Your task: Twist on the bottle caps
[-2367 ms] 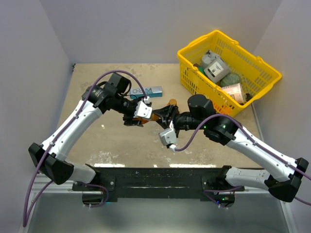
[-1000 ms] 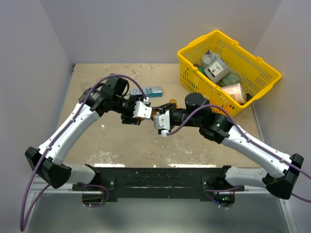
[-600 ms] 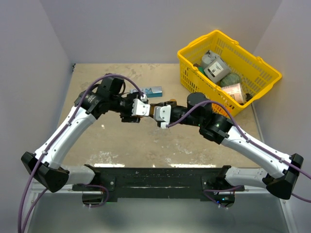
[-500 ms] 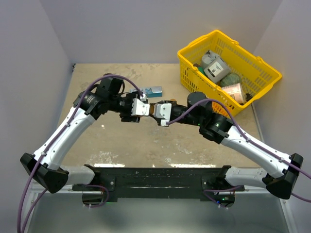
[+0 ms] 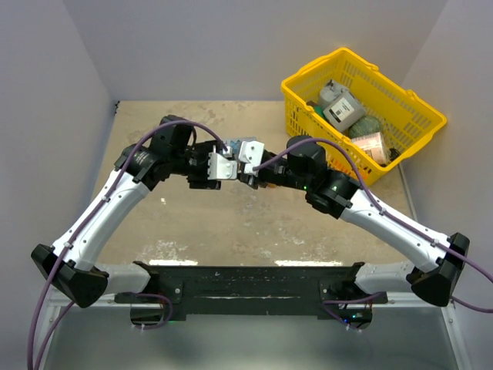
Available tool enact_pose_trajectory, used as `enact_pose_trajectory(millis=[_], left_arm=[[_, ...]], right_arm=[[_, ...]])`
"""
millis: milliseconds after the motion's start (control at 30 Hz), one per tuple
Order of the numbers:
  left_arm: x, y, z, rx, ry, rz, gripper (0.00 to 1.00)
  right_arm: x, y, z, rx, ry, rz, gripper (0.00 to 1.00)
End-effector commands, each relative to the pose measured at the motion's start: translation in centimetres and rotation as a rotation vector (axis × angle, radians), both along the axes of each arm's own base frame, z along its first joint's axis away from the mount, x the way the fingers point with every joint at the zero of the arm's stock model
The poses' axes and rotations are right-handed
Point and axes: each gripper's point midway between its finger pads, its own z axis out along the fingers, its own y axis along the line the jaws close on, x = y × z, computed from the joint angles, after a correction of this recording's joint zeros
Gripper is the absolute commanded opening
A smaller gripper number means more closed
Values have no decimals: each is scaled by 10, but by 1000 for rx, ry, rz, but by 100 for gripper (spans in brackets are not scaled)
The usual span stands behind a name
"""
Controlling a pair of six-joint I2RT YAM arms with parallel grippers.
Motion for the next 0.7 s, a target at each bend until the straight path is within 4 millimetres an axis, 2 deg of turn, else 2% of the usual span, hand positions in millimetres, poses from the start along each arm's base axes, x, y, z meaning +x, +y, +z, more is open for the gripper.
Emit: enact_pose_trajectory(millis=[0,233,367,533,667], left_arm=[[2,-43,86,-260,-223,-109,0],[6,-35,97,-288,-282,-54,0],[7,-33,101,-290,-295,-41,0],[6,-36,89,-233,-205,-43,0],[5,-40,100,-255,-203,-58,0]], right_arm=[[5,15,-13,50,195,-76,0],[15,11,-18,130,407,-180,0],[31,5,-25,152,543,-248,0],[42,7,-24,164,599,-305,0],[47,3,-40,121,640,-347,0]])
